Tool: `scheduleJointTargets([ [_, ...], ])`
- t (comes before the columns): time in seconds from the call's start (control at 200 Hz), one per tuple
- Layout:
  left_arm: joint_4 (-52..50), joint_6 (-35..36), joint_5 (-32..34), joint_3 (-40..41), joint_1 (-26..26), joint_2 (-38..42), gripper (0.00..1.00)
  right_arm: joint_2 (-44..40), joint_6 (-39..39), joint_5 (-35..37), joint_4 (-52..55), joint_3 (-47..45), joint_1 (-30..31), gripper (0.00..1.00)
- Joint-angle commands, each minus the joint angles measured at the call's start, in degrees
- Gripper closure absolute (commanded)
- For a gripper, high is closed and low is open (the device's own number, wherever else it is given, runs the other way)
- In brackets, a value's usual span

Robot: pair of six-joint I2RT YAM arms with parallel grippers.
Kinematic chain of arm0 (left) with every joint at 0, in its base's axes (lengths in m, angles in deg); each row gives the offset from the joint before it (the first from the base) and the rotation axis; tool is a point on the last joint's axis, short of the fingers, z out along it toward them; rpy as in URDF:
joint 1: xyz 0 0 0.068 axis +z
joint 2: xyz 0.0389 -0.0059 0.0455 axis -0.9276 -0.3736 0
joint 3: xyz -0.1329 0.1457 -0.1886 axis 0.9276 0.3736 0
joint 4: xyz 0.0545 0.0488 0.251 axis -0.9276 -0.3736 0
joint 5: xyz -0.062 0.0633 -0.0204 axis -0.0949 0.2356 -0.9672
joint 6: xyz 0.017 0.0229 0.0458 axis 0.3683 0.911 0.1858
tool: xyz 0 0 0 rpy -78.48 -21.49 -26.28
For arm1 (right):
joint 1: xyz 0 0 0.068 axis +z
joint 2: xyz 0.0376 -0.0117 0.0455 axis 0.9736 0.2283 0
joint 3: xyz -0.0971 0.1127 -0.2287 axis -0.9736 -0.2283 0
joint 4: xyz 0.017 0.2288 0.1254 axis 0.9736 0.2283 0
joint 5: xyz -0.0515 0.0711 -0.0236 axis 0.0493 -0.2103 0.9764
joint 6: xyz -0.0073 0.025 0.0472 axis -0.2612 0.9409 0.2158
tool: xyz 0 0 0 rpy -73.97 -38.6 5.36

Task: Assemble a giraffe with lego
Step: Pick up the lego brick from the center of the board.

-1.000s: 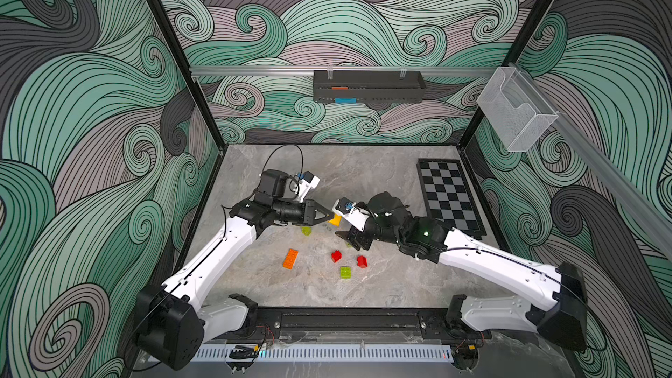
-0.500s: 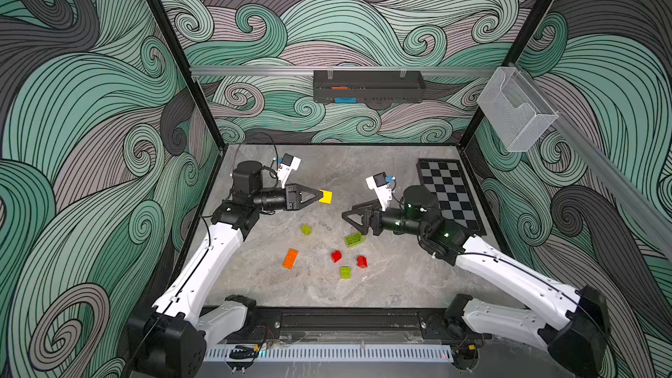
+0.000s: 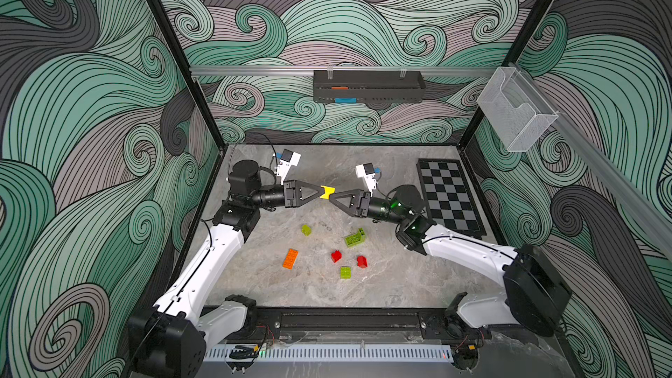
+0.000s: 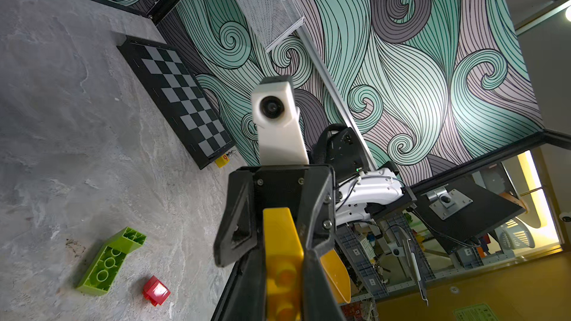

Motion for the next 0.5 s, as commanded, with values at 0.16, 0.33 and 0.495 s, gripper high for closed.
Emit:
scheduleJointTargets([
  [0.16,2.9,-1.2,-2.0,-0.1,-0.1,1.1,1.00,4.8,10.9,-1.7,-19.8,1.0,-0.6,0.62],
  [0.33,2.0,-0.5,-1.7,-0.1,-0.2,1.0,1.00,4.5,10.4,-2.4,-18.8,0.8,-0.8,0.72],
  [0.495,1.2,0.2,-1.4,-0.1,-0.2,1.0,1.00,4.8,10.1,-3.2,-18.2,1.3,-0.8,0.91],
])
